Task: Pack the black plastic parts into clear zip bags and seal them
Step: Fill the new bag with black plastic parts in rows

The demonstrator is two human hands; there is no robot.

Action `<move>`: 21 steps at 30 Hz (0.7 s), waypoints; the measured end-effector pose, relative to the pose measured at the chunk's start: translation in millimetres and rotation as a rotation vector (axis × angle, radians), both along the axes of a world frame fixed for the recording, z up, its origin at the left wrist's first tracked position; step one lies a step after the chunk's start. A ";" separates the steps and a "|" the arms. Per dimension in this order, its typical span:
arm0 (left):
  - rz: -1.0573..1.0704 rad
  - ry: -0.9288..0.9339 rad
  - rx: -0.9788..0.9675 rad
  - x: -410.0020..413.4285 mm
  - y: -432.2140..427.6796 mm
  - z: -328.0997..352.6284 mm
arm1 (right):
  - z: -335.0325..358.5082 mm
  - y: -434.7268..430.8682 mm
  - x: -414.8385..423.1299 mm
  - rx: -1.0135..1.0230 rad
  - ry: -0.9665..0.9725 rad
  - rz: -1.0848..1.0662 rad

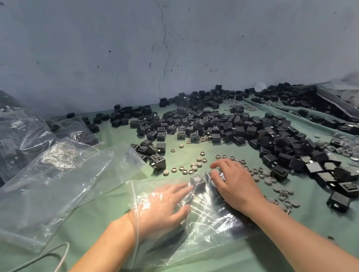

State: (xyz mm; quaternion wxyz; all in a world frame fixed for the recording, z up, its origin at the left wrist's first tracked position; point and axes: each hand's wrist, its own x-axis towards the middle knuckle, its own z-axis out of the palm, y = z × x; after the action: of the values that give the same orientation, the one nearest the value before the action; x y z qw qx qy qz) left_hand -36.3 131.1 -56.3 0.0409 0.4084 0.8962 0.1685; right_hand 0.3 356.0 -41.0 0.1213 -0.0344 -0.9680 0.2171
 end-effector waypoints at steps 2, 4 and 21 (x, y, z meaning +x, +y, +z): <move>0.006 -0.023 0.016 -2.7 -0.6 -3.4 | 3.6 -2.1 2.1 0.018 0.074 -0.011; 0.013 -0.023 -0.012 -5.2 -2.3 -6.7 | 4.9 -2.2 4.7 0.044 0.087 -0.005; 0.195 -0.248 0.320 16.4 -24.4 19.2 | -4.7 -3.6 -2.1 0.112 -0.088 0.129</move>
State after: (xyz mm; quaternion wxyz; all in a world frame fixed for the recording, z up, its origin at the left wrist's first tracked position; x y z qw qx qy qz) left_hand -19.9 106.6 -37.1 0.0691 0.2972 0.8815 0.3604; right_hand -1.8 352.5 -45.7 0.0662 0.0253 -0.9832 0.1685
